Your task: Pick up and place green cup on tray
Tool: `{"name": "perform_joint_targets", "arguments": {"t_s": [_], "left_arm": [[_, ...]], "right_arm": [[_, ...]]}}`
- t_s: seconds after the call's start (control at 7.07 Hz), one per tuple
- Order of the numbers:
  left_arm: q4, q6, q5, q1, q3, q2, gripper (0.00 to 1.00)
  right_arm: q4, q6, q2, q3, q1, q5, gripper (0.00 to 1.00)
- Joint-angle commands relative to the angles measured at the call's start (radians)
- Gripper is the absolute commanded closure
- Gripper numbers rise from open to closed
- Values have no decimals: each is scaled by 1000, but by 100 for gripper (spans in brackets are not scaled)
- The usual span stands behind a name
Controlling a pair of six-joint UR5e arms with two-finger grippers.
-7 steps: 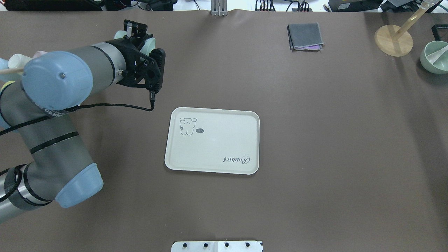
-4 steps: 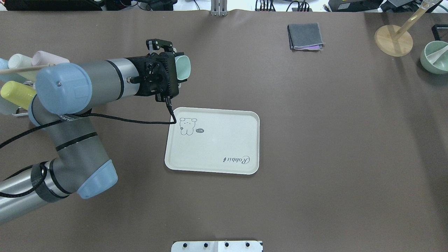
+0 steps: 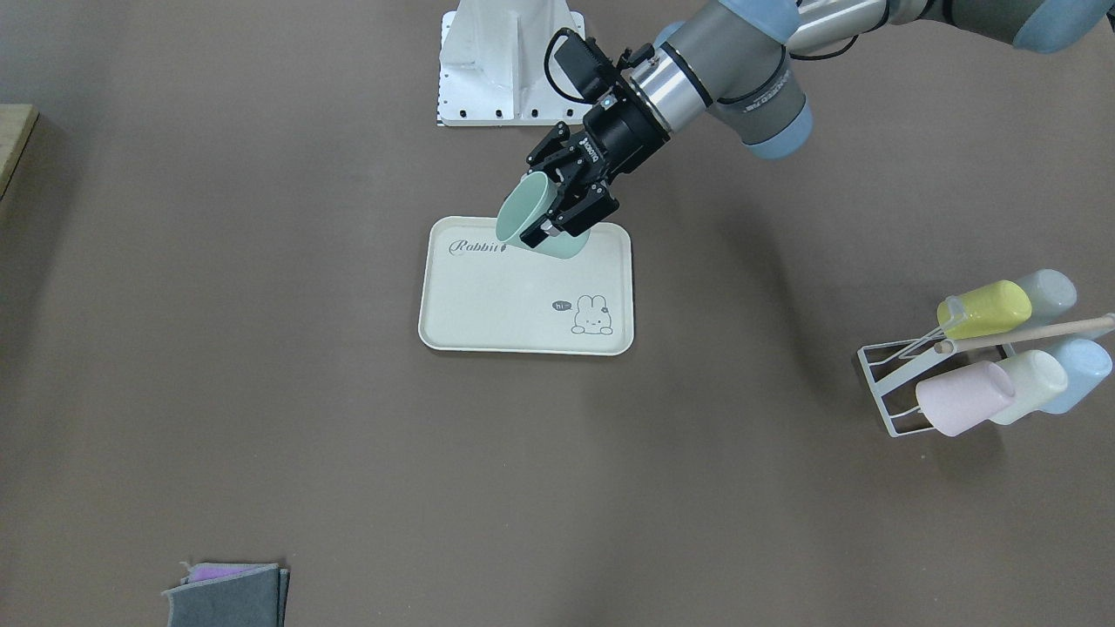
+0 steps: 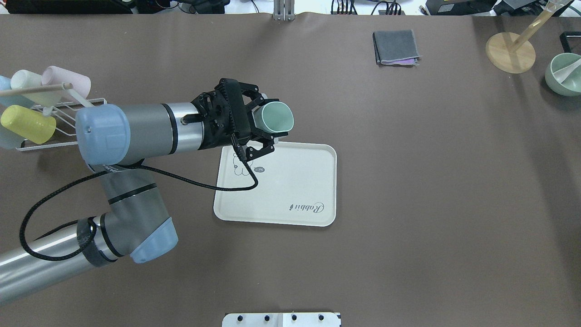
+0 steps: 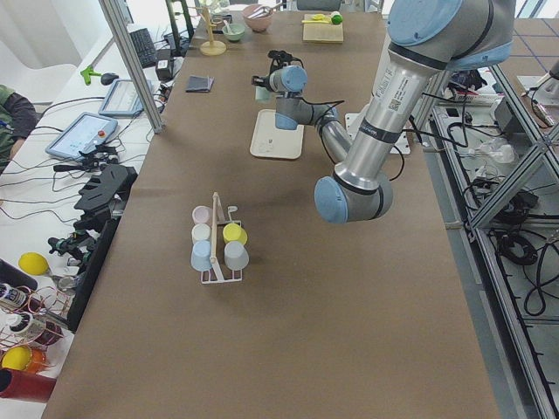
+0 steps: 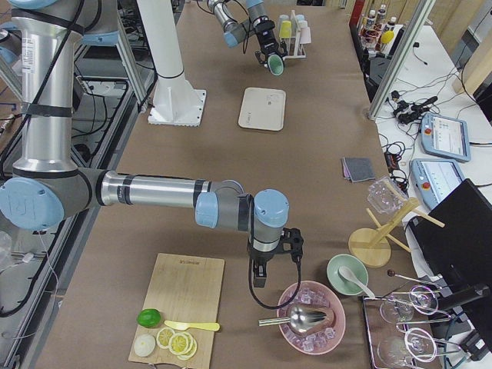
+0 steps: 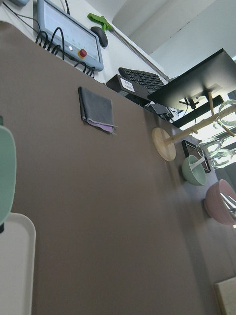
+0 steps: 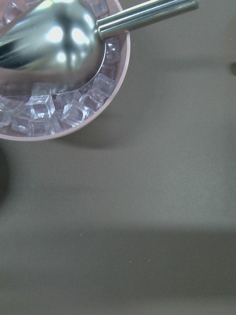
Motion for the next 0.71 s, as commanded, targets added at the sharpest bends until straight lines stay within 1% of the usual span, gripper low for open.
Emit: {"name": "perform_joint_targets", "arguments": {"t_s": [0.0,0.28,0.42,0.57], "left_arm": [[-334,-117,3,34,273,-71,67],[-563,-178,21,48,454,-84,67],[-633,-197,53,70,518,-89,67],[-670,-203,102,99,565,-89,66]], "right_arm": [[0,0,-8,-5,0,0,0],[0,-3,-14,-6,0,0,0],[0,-5,-12,-5,0,2,0],[0,-8,-14,-8,0,0,0]]}}
